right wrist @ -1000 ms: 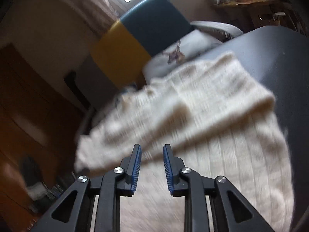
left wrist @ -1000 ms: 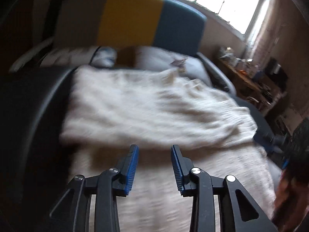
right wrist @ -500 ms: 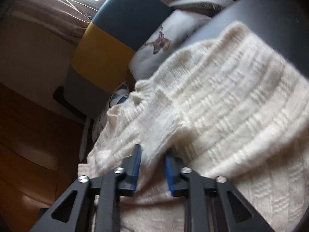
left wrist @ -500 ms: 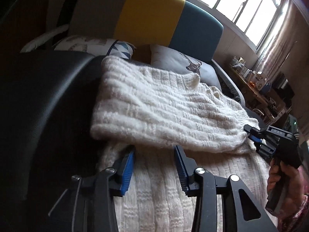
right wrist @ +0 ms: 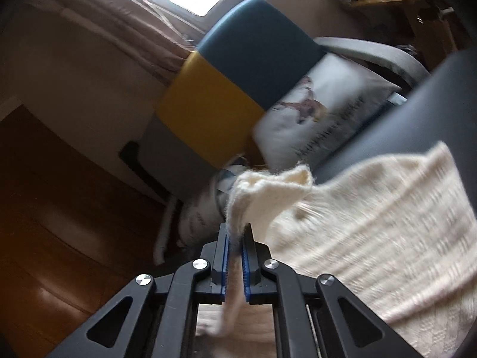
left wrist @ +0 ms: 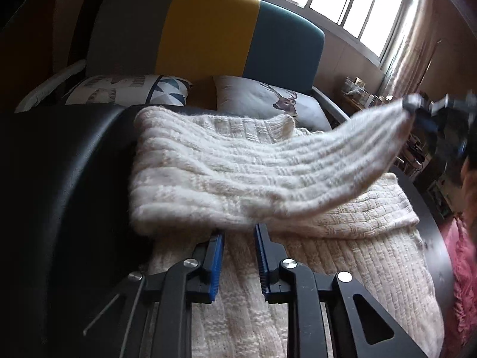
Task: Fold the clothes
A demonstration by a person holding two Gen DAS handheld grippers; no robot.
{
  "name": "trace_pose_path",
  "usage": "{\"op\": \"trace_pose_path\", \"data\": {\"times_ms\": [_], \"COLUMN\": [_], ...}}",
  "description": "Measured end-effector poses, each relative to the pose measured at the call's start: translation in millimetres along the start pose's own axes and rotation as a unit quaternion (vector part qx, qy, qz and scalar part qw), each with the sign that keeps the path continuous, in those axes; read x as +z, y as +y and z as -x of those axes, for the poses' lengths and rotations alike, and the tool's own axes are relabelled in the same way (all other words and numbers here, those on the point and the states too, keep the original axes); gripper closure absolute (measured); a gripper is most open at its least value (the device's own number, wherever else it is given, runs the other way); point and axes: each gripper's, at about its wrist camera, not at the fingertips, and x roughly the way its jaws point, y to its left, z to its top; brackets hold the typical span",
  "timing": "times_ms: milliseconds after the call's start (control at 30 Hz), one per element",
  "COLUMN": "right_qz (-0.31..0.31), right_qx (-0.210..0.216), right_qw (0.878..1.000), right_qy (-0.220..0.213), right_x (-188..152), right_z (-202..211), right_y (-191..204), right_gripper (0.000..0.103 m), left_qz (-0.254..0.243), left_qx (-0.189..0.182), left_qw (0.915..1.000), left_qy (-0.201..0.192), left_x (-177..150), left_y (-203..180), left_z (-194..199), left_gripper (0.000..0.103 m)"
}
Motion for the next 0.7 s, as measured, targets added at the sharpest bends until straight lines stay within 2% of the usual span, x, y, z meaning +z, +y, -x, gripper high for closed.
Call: {"op": "trace_pose_path", "data": {"times_ms": [133, 233, 300, 367, 433, 567, 700], "right_qz": [0.034, 0.052, 0.068, 0.072, 0.075, 0.089, 0.066], "right_qx": [0.027, 0.042, 0.048, 0.056, 0.059, 0.041, -0.001], "right_qw": [0.999, 0.998, 0.996, 0.996, 0.995, 0.995, 0.997], "right_qy": [-0.003, -0.006, -0.008, -0.009, -0.013, -0.031, -0.030], "right_x": [13.1, 17.7, 17.3, 15.0, 12.4, 10.7, 6.0], "right_z": [1.4, 5.0, 9.0, 13.4, 19.9, 30.9, 30.1], "right_y": [39.6, 62.2, 75.1, 81.5, 83.1, 75.5, 39.6], "right_gripper": [0.097, 0.097, 0.097, 0.097, 0.097, 0.097, 0.097], "left_qz": [-0.013, -0.017, 0.002, 0.030, 0.065, 0.129, 0.157], "left_qx": [-0.015, 0.024, 0.049, 0.062, 0.074, 0.074, 0.066], "left_qw": [0.9998, 0.9995, 0.9987, 0.9976, 0.9951, 0.9888, 0.9852], "left_qy": [-0.004, 0.007, 0.016, 0.004, -0.012, -0.016, -0.024], "left_x": [0.5, 6.8, 13.9, 17.0, 18.2, 10.8, 4.8], "left_y": [-5.4, -6.9, 0.6, 12.0, 26.5, 54.5, 64.5], "left_z": [0.5, -8.5, -16.5, -15.0, -10.7, -9.1, -8.7], "left_gripper": [0.081, 0.081, 0.083, 0.097, 0.097, 0.101, 0.102]}}
